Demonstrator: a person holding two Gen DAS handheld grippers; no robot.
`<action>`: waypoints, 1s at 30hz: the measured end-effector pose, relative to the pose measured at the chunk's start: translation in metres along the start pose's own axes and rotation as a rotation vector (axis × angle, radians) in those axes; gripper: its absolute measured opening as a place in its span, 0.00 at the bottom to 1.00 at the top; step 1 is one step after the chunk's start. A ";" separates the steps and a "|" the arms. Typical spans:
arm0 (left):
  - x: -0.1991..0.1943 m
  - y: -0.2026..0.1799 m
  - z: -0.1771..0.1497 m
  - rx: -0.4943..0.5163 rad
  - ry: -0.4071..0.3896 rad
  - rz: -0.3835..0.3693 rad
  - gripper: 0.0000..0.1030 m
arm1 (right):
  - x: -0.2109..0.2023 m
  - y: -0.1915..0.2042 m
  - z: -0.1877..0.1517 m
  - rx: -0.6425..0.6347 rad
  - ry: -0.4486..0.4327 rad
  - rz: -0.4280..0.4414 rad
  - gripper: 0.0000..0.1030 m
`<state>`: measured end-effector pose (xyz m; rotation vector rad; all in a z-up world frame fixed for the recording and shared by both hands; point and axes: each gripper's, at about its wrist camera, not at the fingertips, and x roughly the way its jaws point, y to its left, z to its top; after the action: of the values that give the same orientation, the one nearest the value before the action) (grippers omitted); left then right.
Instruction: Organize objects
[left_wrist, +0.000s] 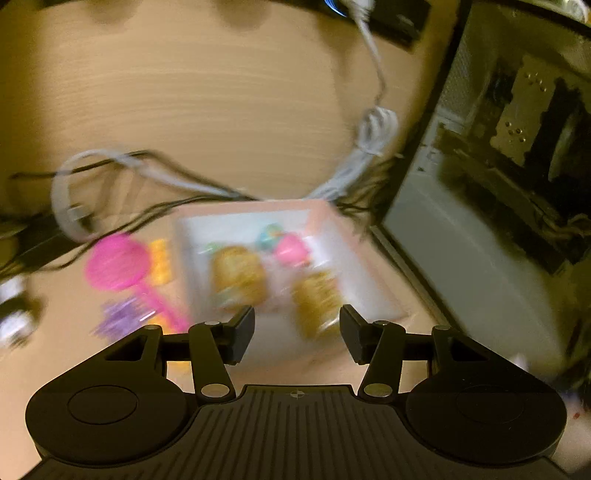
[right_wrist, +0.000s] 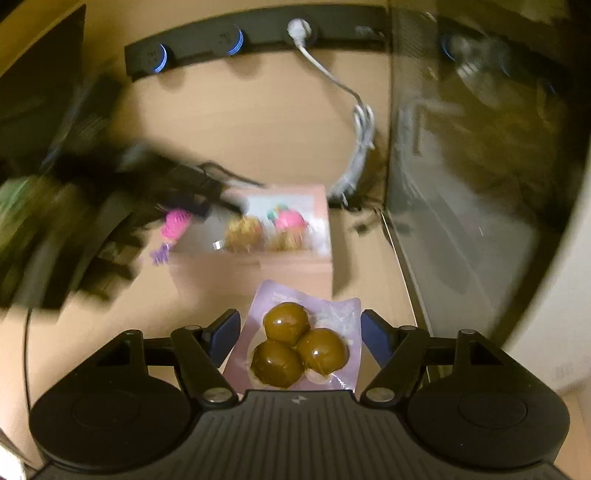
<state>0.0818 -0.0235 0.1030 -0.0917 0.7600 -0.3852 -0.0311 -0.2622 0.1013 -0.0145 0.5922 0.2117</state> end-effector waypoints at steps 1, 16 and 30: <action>-0.012 0.012 -0.013 -0.021 -0.004 0.028 0.54 | 0.008 0.001 0.012 -0.010 -0.021 0.006 0.70; -0.098 0.164 -0.107 -0.389 0.015 0.332 0.54 | 0.134 0.048 0.079 0.019 0.052 0.031 0.94; -0.053 0.272 -0.010 -0.193 0.002 0.384 0.59 | 0.088 0.091 -0.006 -0.147 0.146 0.029 0.96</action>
<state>0.1240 0.2490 0.0707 -0.1238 0.7956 0.0542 0.0180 -0.1571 0.0514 -0.1649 0.7214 0.2839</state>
